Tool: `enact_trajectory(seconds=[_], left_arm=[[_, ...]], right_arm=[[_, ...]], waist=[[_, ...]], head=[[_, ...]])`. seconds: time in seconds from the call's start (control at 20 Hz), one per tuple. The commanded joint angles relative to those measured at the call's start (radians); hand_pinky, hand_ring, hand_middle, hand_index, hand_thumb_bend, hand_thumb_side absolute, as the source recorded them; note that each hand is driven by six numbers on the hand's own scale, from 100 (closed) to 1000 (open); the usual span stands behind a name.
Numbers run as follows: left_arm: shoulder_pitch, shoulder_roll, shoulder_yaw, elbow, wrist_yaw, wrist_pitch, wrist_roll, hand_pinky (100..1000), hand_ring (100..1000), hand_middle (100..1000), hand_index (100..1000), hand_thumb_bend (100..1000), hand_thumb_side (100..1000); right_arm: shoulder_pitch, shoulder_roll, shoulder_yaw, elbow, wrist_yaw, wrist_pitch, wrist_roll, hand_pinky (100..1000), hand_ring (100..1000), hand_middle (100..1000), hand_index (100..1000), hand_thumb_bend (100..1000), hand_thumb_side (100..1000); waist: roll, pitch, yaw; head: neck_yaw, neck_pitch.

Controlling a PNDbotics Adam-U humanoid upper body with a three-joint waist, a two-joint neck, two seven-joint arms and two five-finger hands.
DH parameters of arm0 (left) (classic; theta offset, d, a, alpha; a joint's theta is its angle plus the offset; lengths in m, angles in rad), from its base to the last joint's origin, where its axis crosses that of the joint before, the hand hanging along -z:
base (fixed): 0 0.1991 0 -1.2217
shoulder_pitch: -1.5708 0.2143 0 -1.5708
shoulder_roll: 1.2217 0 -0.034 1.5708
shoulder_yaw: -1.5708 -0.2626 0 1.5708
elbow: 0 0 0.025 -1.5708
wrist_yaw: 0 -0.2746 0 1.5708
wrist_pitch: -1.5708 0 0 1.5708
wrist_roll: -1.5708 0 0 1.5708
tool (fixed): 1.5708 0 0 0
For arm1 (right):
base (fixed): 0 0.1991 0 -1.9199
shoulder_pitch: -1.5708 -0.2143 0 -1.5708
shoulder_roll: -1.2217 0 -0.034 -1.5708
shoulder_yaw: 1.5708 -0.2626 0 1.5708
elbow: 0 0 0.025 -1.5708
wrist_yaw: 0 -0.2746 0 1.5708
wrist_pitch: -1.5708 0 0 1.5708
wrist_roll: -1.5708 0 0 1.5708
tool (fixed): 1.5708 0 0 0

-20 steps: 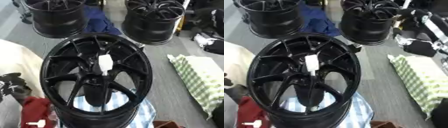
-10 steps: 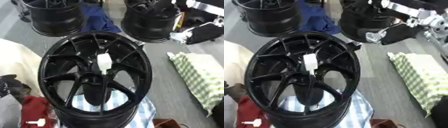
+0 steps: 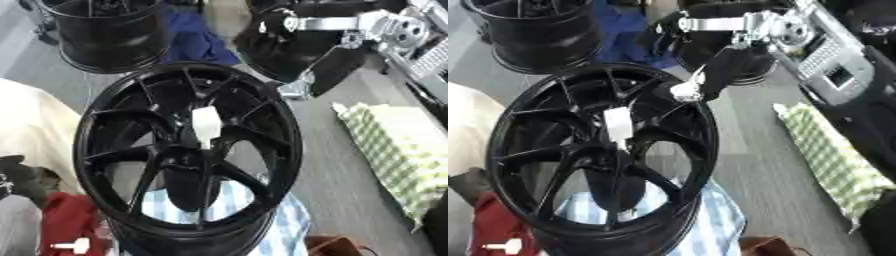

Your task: Pull the pin out of the wheel hub.

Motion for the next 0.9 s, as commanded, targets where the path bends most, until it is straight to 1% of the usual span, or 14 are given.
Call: enact_trajectory(seconds=[0.05,0.2,0.4,0.65,0.9], left_arm=[[-0.010,0.020,0.009,-0.014,0.006,0.002,0.012,641,756,674,838,100,741],[-0.011,0.019,0.008,-0.015,0.007,0.004,0.014,640,756,674,838,100,740],[-0.012,0.018,0.008,-0.015,0.007,0.003,0.014,640,755,673,838,100,736],[-0.012,0.016,0.007,-0.014,0.006,0.003,0.012,640,755,672,838,100,736],[-0.011,0.014,0.006,-0.014,0.006,0.004,0.009,640,754,671,838,100,736]], right_arm=[[-0.032,0.033,0.005,0.069,0.055,-0.019,0.039,800,858,879,945,310,415],[-0.043,0.072,0.010,0.130,0.106,-0.043,0.058,808,868,890,949,311,417],[-0.057,0.109,0.008,0.183,0.165,-0.070,0.071,825,895,921,962,311,419],[-0.067,0.135,0.008,0.219,0.209,-0.093,0.079,826,893,922,966,310,432],[-0.076,0.157,0.011,0.237,0.237,-0.102,0.098,825,890,915,959,312,451]], waist=[[0.006,-0.012,0.003],[0.008,-0.011,0.005],[0.010,-0.011,0.007],[0.011,-0.012,0.009],[0.012,-0.015,0.011]], head=[[-0.009,-0.002],[-0.011,-0.002],[-0.017,-0.002],[-0.022,-0.002],[-0.026,-0.002]])
